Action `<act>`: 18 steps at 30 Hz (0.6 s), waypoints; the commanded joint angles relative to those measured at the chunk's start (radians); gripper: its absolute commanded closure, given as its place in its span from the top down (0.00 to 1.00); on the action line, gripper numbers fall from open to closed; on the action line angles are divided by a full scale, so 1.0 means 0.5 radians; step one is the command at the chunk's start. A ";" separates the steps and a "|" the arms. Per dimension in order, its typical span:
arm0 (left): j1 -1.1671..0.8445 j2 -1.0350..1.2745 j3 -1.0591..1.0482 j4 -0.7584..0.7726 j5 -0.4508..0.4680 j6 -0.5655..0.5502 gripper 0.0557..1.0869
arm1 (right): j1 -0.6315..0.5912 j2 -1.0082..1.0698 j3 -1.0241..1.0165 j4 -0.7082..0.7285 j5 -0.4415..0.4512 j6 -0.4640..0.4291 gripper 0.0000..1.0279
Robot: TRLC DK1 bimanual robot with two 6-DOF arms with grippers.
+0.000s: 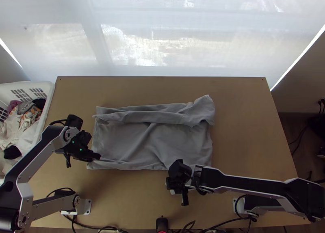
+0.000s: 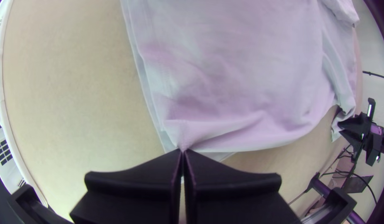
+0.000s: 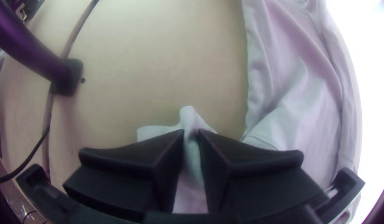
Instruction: Fold the t-shirt
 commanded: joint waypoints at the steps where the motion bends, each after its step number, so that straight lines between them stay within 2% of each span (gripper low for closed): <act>1: 0.003 -0.034 0.008 -0.028 0.000 0.018 0.03 | -0.046 0.005 -0.018 0.016 0.046 -0.007 0.03; 6: 0.000 -0.074 0.011 -0.052 0.000 0.018 0.03 | -0.095 -0.093 0.018 -0.076 0.053 -0.003 0.03; 10: 0.000 -0.114 0.014 -0.058 0.000 -0.001 0.03 | -0.193 -0.207 0.107 -0.279 0.053 -0.019 0.03; 18: 0.037 -0.246 0.045 -0.058 0.000 -0.059 0.03 | -0.580 -0.461 0.316 -0.613 0.050 -0.129 0.03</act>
